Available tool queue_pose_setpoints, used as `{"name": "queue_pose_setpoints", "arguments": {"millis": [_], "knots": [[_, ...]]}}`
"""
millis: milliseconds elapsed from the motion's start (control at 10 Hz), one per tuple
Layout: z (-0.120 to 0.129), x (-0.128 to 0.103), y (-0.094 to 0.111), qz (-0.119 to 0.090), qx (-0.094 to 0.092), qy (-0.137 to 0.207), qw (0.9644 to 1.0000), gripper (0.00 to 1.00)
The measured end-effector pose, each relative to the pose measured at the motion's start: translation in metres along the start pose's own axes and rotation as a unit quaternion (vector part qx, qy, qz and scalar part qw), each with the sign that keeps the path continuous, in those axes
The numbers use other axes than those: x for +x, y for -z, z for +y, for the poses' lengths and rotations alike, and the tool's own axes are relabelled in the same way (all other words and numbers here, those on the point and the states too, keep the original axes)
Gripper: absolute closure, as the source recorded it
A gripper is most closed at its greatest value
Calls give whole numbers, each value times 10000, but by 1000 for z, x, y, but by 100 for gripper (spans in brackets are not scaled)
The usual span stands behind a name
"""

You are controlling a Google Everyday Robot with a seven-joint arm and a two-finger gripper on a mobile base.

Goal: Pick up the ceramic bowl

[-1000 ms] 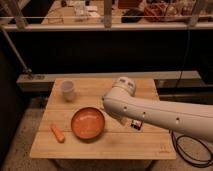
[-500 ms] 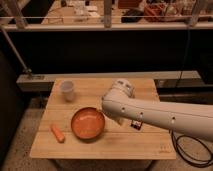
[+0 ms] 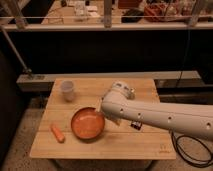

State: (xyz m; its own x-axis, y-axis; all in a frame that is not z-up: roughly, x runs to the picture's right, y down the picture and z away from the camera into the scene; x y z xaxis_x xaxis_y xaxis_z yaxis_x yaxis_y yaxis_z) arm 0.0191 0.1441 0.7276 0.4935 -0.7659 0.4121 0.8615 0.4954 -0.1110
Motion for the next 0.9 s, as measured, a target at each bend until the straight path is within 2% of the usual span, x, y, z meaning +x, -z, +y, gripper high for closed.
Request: {"name": "queue_pose_setpoints", "arguments": {"millis": [900], "knots": [[-15,-16,-42,-210,155,457,9986,20]]}}
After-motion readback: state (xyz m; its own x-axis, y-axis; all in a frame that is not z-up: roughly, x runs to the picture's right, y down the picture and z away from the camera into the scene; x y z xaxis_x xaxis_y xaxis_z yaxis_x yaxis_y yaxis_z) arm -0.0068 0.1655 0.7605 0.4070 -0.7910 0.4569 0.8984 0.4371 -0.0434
